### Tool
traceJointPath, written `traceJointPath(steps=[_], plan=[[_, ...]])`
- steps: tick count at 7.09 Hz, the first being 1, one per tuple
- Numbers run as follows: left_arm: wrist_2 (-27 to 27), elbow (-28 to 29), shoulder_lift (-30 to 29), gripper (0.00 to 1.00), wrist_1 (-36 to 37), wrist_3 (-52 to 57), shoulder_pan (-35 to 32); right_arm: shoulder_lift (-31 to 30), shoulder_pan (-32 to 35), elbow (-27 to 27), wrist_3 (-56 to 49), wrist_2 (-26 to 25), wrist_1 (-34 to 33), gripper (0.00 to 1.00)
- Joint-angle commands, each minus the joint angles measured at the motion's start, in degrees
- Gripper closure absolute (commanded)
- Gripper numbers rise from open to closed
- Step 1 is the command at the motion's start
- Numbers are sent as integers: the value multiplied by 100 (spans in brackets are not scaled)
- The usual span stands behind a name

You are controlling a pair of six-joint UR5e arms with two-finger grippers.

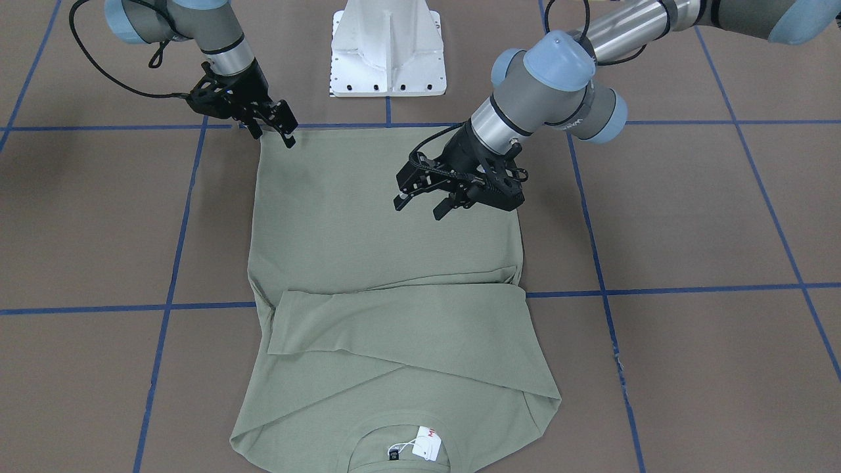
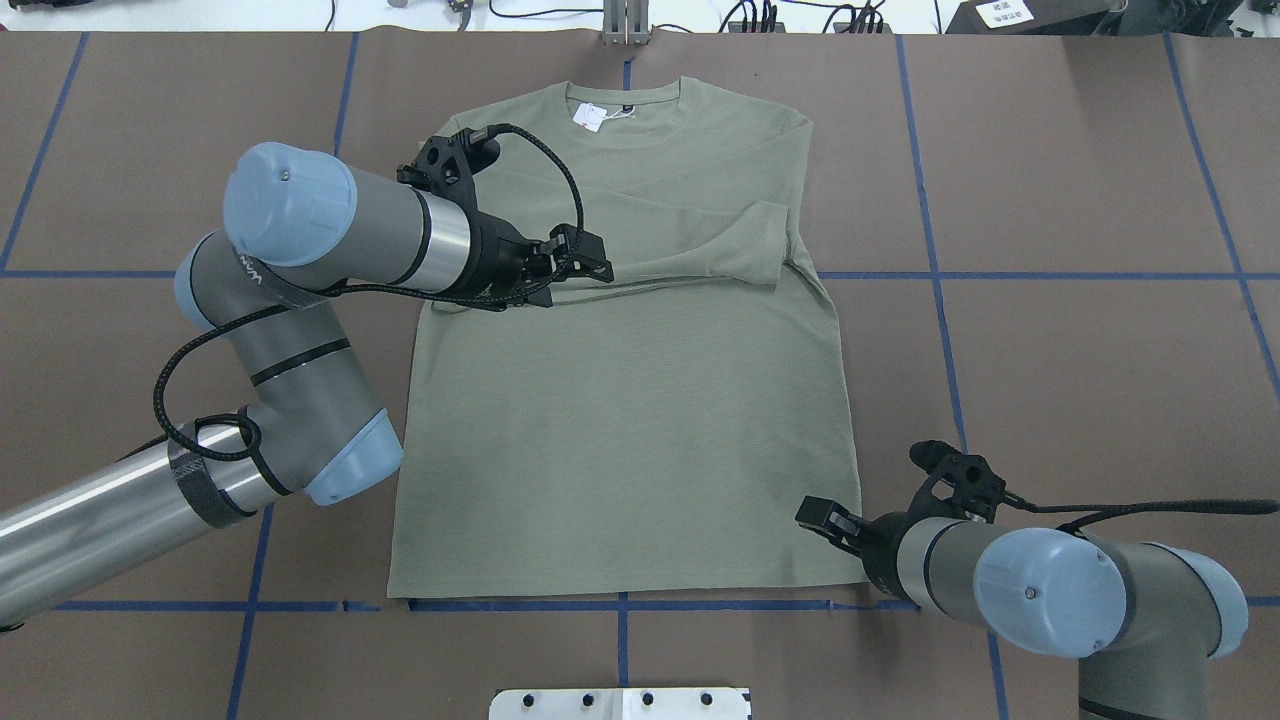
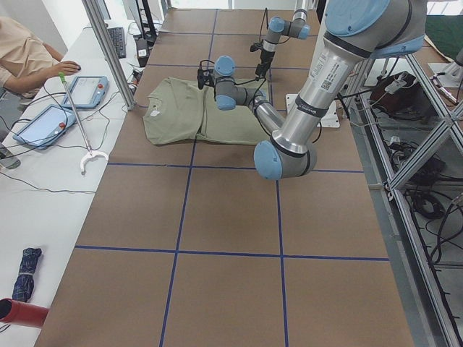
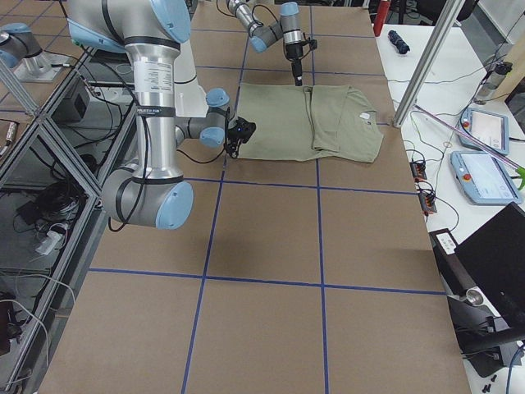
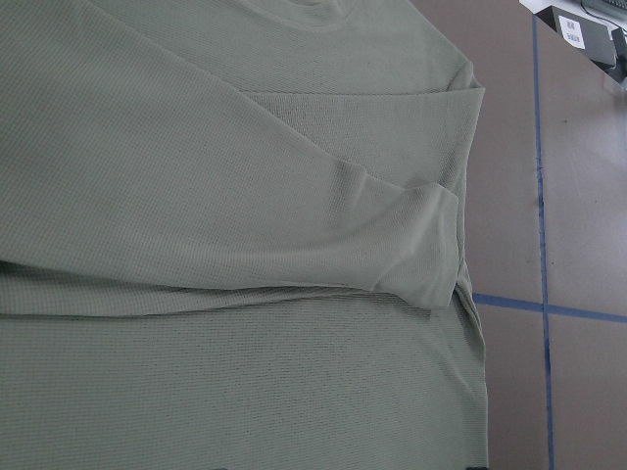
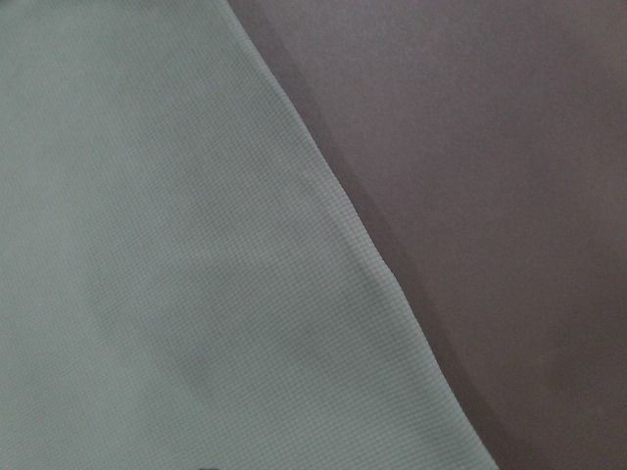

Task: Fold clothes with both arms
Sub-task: 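Release the sleeve and move the left gripper to the nearest hem corner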

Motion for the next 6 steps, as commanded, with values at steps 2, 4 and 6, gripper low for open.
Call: traceJointPath(steps=[2, 4, 6], plan=[[-2, 2, 22, 15, -10, -11, 9, -20, -171, 278, 53, -33, -705, 9], [-2, 2, 14, 15, -10, -11, 9, -20, -180, 261, 70, -33, -734, 11], [7, 2, 14, 15, -10, -11, 9, -20, -206, 243, 106, -33, -743, 15]])
